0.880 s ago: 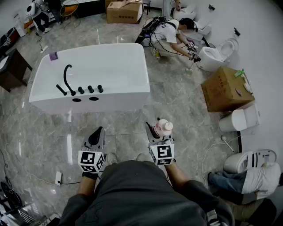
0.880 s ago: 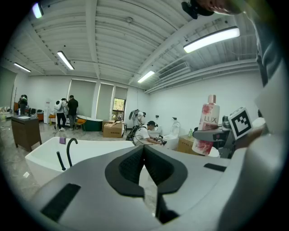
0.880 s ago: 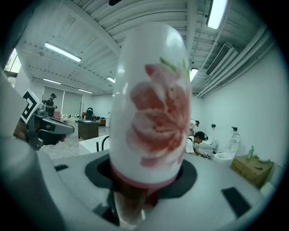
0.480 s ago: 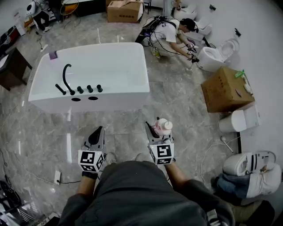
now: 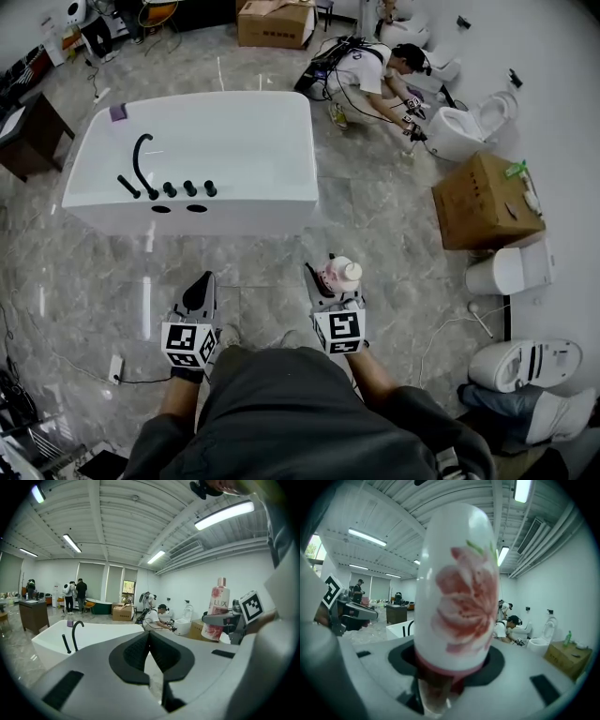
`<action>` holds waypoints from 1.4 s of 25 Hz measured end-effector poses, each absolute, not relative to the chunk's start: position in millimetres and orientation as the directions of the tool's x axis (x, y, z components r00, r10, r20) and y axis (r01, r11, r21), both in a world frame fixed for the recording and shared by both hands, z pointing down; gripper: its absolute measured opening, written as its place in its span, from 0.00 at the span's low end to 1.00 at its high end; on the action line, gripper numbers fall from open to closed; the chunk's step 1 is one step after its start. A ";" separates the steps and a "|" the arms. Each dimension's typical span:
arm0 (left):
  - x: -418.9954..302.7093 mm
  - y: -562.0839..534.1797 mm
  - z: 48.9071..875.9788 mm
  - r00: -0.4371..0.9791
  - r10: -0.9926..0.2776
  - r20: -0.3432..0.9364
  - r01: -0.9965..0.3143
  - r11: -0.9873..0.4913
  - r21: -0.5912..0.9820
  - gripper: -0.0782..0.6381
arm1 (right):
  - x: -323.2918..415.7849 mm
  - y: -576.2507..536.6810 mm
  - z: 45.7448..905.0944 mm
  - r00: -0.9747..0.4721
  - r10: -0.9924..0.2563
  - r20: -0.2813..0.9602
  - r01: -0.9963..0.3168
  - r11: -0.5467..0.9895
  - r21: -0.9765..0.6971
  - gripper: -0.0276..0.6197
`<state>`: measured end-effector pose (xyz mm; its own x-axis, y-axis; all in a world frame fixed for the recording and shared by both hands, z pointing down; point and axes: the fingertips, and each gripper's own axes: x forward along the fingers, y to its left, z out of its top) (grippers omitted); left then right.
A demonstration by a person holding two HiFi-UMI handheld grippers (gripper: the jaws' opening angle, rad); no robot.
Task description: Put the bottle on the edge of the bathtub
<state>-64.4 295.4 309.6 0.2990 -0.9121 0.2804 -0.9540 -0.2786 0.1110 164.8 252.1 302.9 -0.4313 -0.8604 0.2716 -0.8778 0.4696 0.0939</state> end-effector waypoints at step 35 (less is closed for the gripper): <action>-176.5 -26.4 335.3 0.451 -0.842 0.297 -0.892 -0.425 0.150 0.11 | 69.1 -42.6 312.9 -0.302 -0.905 0.300 -0.925 0.355 0.139 0.38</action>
